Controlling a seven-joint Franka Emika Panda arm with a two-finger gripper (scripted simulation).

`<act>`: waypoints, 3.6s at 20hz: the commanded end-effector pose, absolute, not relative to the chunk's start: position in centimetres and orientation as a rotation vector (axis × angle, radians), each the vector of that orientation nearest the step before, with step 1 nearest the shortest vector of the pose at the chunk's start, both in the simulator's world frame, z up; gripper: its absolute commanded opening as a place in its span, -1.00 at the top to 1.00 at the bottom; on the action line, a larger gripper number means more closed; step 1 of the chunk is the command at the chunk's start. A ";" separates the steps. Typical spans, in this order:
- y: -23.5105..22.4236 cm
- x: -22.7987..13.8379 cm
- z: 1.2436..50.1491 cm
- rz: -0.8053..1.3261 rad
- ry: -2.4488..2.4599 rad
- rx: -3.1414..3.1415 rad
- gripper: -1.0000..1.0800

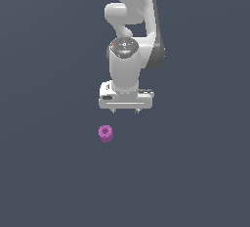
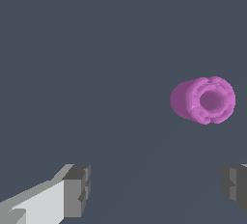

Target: Pick up the object and move it to a goal position.

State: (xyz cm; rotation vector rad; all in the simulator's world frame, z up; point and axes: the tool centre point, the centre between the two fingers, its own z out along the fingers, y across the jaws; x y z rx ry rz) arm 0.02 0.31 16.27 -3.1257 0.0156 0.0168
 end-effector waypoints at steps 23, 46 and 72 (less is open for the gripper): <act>0.0 1.9 15.8 -0.017 -0.064 -3.116 -0.92; -9.0 4.4 9.0 0.001 -0.115 -3.139 -0.92; -9.1 4.5 4.5 0.000 -0.119 -3.139 1.00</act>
